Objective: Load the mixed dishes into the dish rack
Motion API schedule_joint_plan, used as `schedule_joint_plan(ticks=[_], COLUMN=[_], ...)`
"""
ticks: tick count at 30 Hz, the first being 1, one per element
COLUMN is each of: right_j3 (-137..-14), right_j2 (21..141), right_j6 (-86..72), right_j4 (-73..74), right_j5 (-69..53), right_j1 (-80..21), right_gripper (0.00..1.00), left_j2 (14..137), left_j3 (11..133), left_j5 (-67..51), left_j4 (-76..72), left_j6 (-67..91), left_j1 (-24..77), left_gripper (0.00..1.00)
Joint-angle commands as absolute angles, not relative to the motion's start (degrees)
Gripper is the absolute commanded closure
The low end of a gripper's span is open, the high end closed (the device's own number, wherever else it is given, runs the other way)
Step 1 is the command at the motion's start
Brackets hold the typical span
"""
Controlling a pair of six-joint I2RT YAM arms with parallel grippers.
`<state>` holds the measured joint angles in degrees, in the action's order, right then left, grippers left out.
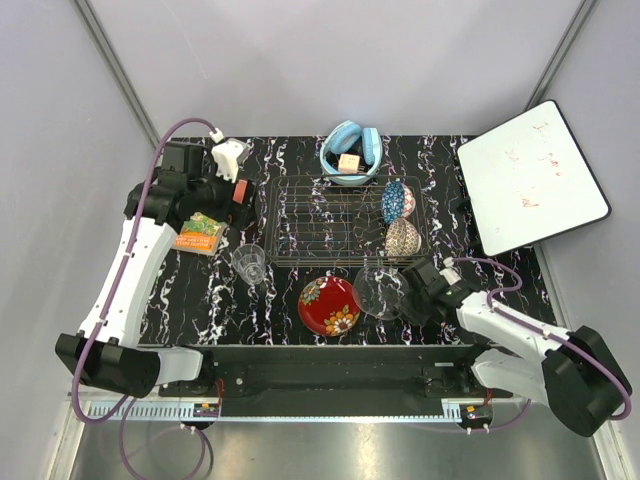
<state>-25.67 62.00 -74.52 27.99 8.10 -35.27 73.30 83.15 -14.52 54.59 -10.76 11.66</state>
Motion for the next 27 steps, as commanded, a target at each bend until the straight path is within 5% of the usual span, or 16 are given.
schedule_joint_plan(ticks=[1,7,16,27], right_j3=[-24.96,-26.89,-30.58,-39.10], right_j2=[61.44,55.82,43.16,39.18], right_j6=[-76.90,-77.52,-75.59,-50.84], right_j4=[29.26,36.73,48.51,37.79], right_j5=[11.25,15.29,19.86,17.67], right_j1=[-36.91,-39.90,-42.54,-46.84], right_gripper=[0.76,1.00,1.00,1.00], left_j2=[72.95,72.51,72.33,73.04], left_j3=[85.87,85.43,85.08,87.01], left_j5=[-14.94,-14.85,-15.38,-16.00], left_j4=[54.23,54.23,54.23,54.40], left_j6=[-11.34,-11.07,-10.90,-9.05], left_j1=[11.51,11.51,11.51,11.51], left_gripper=[0.01,0.01,0.01,0.01])
